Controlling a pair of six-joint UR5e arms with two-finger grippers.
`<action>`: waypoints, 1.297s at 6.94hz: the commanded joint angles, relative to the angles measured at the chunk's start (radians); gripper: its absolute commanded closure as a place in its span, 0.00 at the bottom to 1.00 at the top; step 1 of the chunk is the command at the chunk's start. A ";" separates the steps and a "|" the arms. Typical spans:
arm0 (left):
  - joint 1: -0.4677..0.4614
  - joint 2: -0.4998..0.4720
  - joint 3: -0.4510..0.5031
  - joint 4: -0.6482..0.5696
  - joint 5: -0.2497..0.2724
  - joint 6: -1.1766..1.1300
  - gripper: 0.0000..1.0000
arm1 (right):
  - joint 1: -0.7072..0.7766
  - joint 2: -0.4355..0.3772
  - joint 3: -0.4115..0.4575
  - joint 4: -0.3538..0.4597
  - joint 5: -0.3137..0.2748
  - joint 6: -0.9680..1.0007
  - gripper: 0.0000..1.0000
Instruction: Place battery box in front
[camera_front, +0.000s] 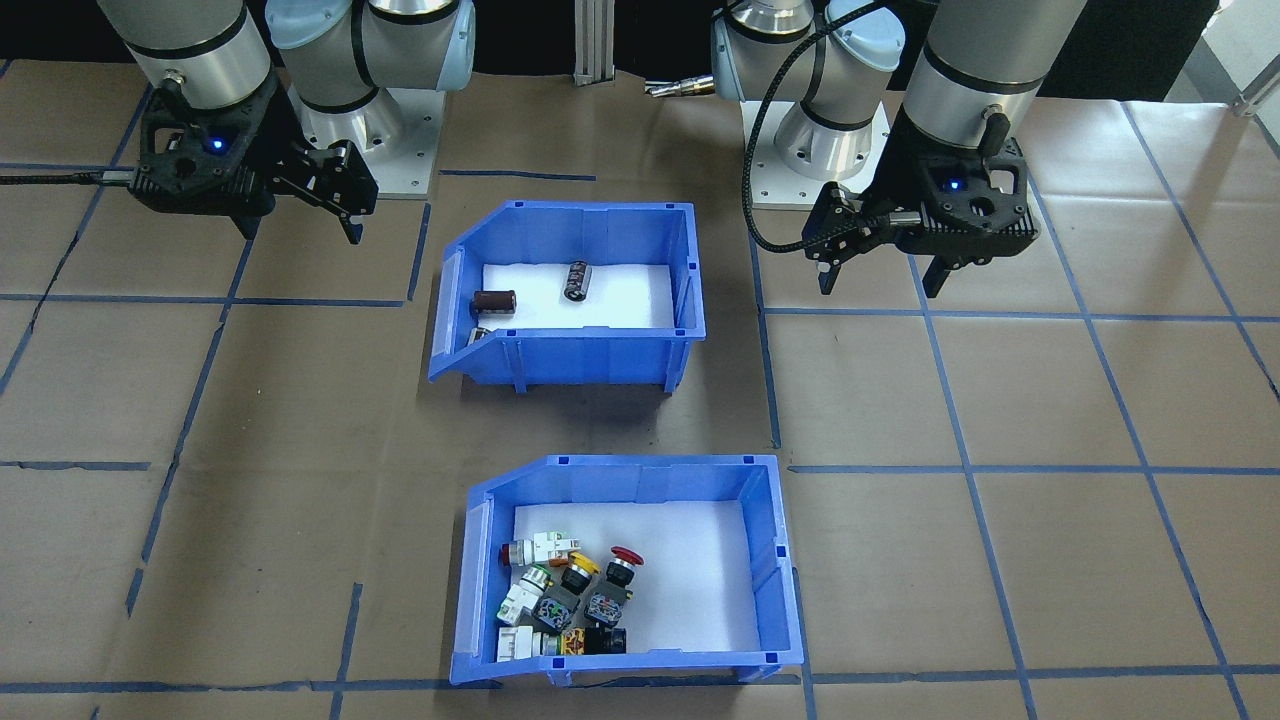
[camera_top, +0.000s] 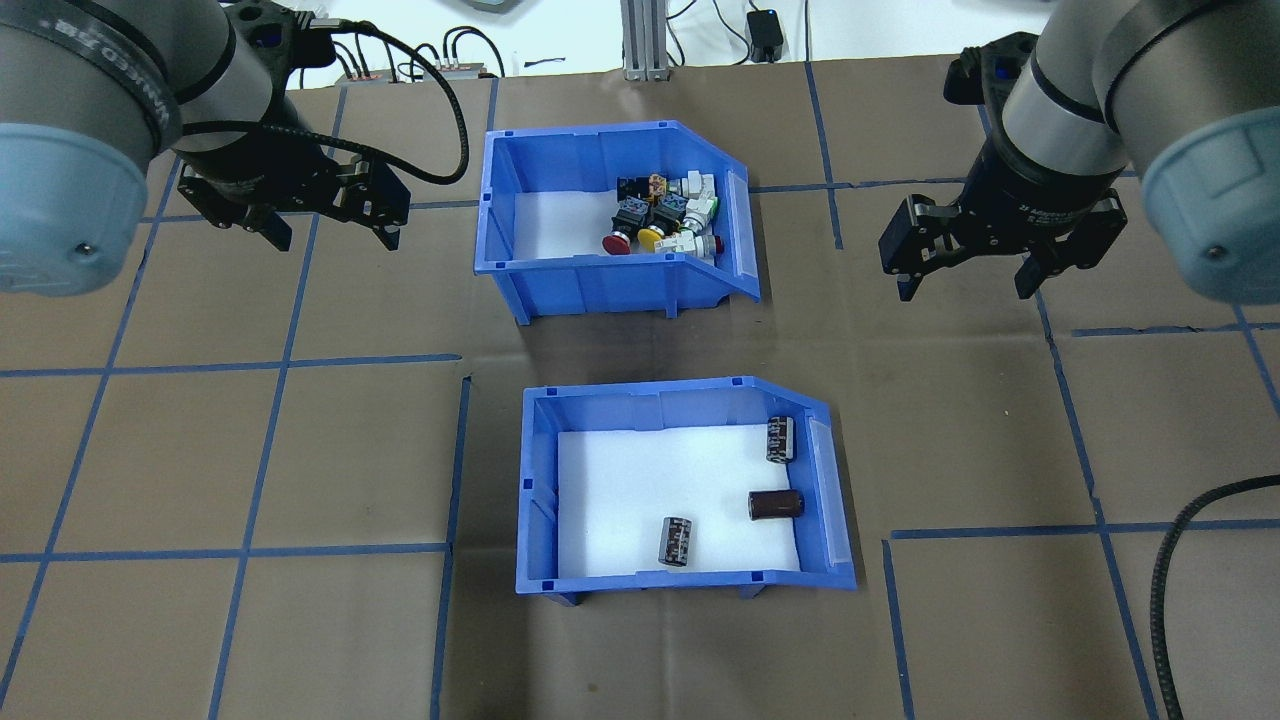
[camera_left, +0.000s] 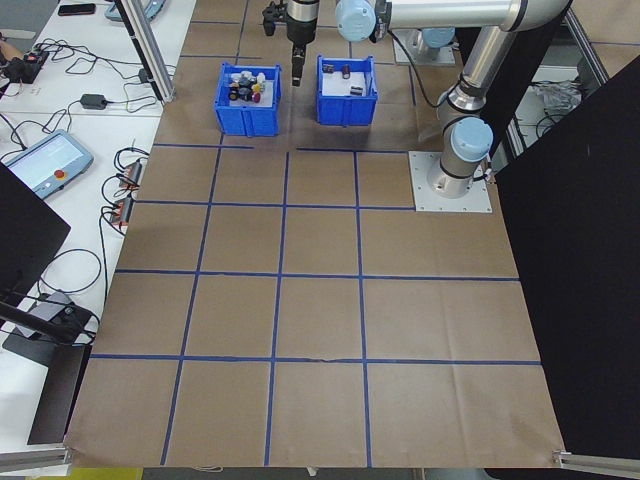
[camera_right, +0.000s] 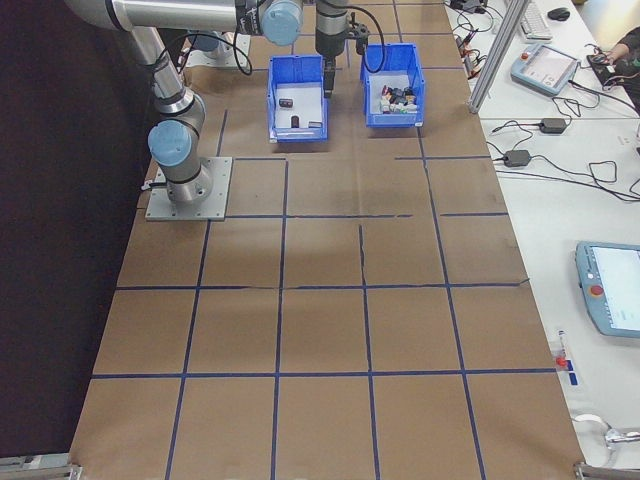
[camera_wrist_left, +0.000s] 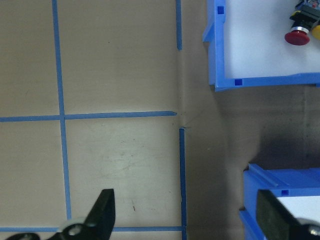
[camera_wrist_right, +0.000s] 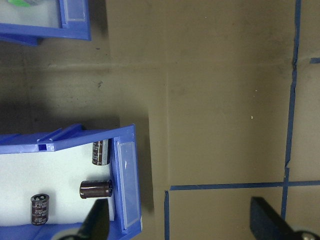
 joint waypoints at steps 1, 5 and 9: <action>-0.001 0.000 0.000 -0.003 -0.005 0.004 0.01 | 0.000 0.001 -0.001 -0.002 0.001 -0.002 0.00; -0.003 0.025 -0.070 0.000 -0.005 -0.178 0.01 | 0.002 0.029 -0.049 -0.024 -0.004 -0.150 0.00; -0.023 0.068 -0.162 -0.005 -0.015 -0.566 0.01 | 0.014 0.239 -0.316 -0.018 0.003 -0.555 0.00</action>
